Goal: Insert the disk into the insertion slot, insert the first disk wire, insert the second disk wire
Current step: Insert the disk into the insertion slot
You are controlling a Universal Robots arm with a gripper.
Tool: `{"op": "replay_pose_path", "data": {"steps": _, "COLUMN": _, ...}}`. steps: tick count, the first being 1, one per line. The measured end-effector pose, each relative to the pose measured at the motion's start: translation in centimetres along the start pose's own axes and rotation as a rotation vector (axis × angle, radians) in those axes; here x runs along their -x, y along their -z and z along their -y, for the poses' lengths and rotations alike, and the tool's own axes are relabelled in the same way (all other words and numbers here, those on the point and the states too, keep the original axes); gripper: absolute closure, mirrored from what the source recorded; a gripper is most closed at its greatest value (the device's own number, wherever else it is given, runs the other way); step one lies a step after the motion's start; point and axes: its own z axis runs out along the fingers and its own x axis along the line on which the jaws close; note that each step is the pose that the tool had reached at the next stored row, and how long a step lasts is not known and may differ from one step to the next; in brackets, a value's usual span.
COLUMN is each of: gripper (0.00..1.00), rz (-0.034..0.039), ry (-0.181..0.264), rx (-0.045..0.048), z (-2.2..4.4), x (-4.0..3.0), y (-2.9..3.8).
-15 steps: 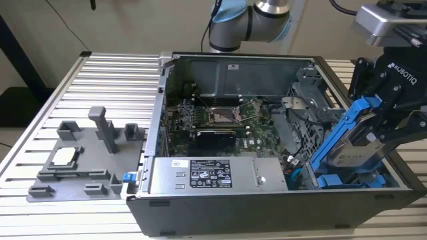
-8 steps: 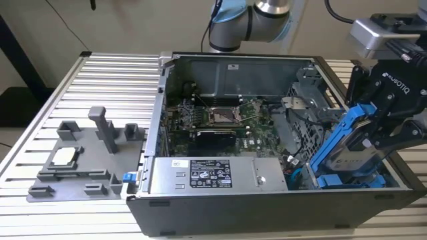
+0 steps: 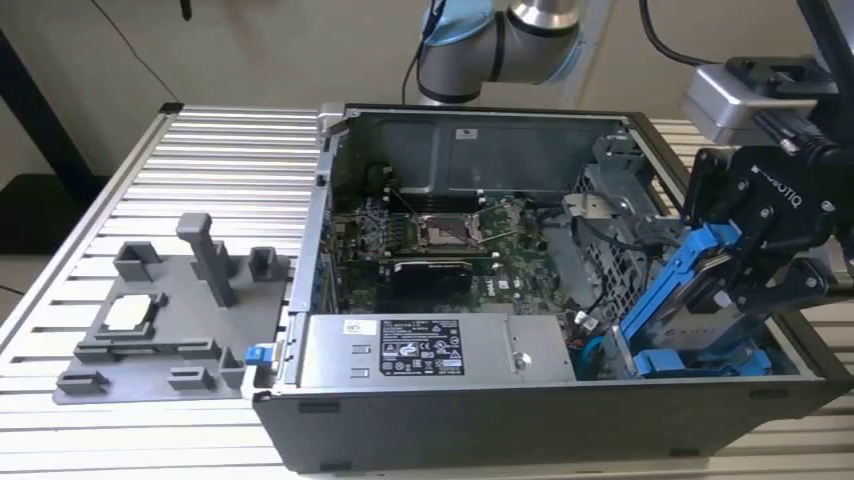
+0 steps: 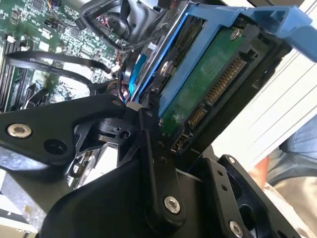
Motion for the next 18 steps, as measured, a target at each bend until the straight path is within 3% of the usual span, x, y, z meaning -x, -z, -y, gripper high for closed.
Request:
{"op": "replay_pose_path", "data": {"steps": 6, "gripper": 0.67, "rz": 0.0001, "ry": 0.000, "rx": -0.0009, "z": 0.03, "x": 0.01, "y": -1.01}}
{"op": "replay_pose_path", "data": {"steps": 14, "gripper": 0.67, "rz": 0.0000, "ry": 0.000, "rx": -0.0019, "z": 0.04, "x": 0.01, "y": -1.03}}
{"op": "replay_pose_path", "data": {"steps": 18, "gripper": 0.60, "rz": -0.0001, "ry": 0.000, "rx": -0.0018, "z": 0.04, "x": 0.01, "y": -1.02}}
